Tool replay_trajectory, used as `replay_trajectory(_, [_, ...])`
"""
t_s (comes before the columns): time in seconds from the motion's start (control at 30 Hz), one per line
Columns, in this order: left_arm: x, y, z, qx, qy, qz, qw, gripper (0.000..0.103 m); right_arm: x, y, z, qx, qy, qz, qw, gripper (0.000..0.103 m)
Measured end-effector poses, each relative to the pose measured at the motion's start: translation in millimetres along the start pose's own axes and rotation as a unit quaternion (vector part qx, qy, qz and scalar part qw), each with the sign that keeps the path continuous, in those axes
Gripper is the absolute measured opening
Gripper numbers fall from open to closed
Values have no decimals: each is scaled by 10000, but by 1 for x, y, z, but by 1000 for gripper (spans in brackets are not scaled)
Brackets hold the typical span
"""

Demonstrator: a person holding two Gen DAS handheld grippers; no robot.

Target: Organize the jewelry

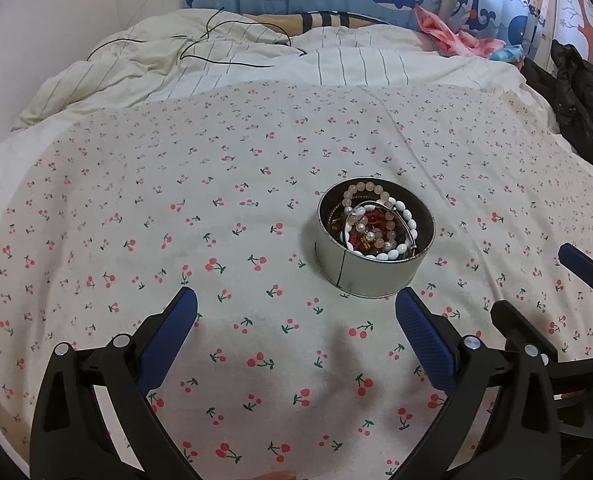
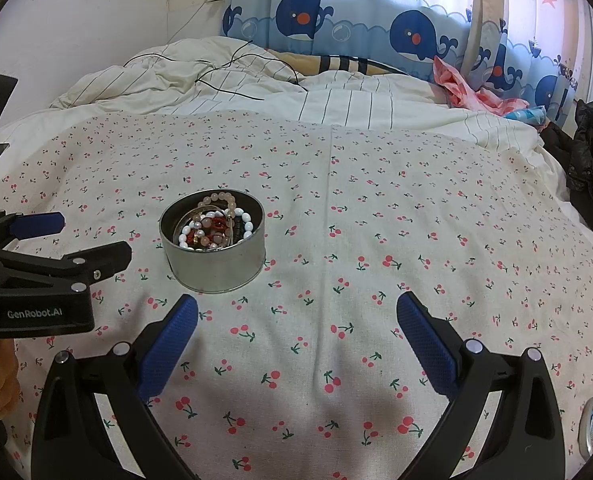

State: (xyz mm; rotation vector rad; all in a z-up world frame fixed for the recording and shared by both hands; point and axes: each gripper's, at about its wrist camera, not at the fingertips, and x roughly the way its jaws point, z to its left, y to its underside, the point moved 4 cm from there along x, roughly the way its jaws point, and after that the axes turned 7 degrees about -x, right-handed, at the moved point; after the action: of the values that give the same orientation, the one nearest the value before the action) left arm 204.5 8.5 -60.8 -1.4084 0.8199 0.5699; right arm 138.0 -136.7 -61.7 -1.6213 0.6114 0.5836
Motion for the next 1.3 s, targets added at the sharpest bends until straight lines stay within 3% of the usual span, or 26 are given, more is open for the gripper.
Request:
replay_trajectory(0.23, [-8,1,5,-332,376,-271,9984,96,2,1,0,79,-50,1,10000,95])
replay_trajectory(0.33, [-11,-1,8,-295,148,-409,9986,96,3,3,0,105,-17,-2,9999,95])
replay_trajectory(0.53, [-4,-2,4,-30,-141,-279,9995,96,2,2,0,99,-4,9,10000,95])
replay_trajectory(1.3, [0,1,4,-103,63,-50,9999,96,2,2,-3,107,6,49,9999,95])
